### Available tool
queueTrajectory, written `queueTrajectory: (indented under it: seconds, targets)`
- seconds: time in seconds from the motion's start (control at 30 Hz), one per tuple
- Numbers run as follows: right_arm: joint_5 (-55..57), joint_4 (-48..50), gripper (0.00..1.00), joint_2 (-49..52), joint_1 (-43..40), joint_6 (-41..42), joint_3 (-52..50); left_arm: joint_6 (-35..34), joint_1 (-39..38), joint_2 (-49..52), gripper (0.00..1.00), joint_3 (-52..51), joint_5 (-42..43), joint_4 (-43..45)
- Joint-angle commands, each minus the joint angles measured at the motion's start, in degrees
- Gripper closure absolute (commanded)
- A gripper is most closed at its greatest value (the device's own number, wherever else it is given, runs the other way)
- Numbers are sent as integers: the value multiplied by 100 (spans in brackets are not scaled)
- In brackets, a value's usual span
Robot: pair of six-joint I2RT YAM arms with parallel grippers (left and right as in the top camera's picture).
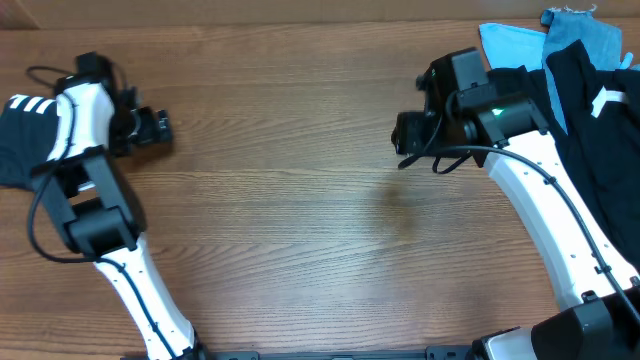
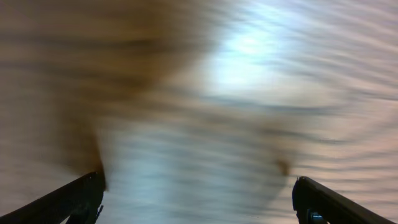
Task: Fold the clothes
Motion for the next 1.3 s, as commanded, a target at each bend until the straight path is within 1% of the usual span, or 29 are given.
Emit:
queueTrajectory:
  seconds: [0.0, 0.03, 0.1, 0.17, 0.27, 0.3, 0.33, 0.4, 0.43, 0.47, 0.6, 0.67, 0.8, 0.9, 0.97, 1.03, 1.07, 1.1, 1.17, 1.2, 1.27]
  targets:
    - [-9, 579, 10, -68, -398, 15, 63, 439, -673, -363, 0, -20, 282, 142]
    - [-24, 820, 7, -31, -533, -22, 61, 431, -866, -426, 0, -17, 289, 216]
    - [-490, 1152, 1, 138, -772, -739, 61, 317, -1259, -518, 0, -17, 293, 448]
    - [-389, 1213, 0, 330, -870, -896, 59, -212, -1449, -516, 0, -20, 291, 398]
    - [46, 1384, 0, 573, -890, -894, 57, -662, -1554, -516, 0, -17, 315, -286]
    - [170, 1405, 0, 584, -890, -894, 57, -664, -1552, -542, 0, -7, 315, -494]
    - [258, 1294, 0, 551, -890, -892, 63, -660, -1530, -584, 0, 42, 538, -798]
    - [275, 968, 0, 439, -890, -828, 63, -457, -1508, -741, 0, 42, 962, -916]
    - [275, 787, 0, 339, -890, -828, 63, -358, -1508, -940, 0, 42, 1106, -940]
    - [275, 614, 0, 214, -890, -828, 63, -354, -1526, -1196, 0, 39, 1078, -979]
    - [323, 48, 0, -503, -890, -824, 48, -293, -1718, -2439, 0, 39, 549, -1394]
    - [614, -243, 0, -1298, -890, -715, -59, -146, -1897, -3274, 0, 35, 450, -1628]
    - [680, -619, 0, -2588, -890, -748, -79, 282, -2085, -4693, 0, -125, 415, -1698]
    - [682, -756, 0, -3650, -890, -1025, -122, 282, -2083, -6022, 0, -1029, 365, -1268]
    - [678, -752, 0, -4131, -890, -1021, -396, 289, -2083, -7010, 0, -1956, 251, -938]
    - [616, -750, 0, -4688, -890, -992, -1078, 326, -2083, -8070, 0, -2933, 170, -612]
    - [520, -745, 0, -4977, -890, -970, -1580, 273, -2083, -8675, 0, -3418, -17, -476]
    - [505, -719, 0, -5158, -890, -859, -1937, 68, -2083, -9119, 0, -3777, -299, -407]
    - [457, -621, 0, -5401, -890, -846, -2555, -533, -2083, -9803, 0, -4406, -1062, -391]
    - [463, -487, 0, -5425, -890, -850, -2673, -625, -2083, -10078, 0, -4695, -1252, -413]
    - [461, -490, 0, -5394, -890, -848, -2675, -627, -2083, -10306, 0, -5042, -1202, -457]
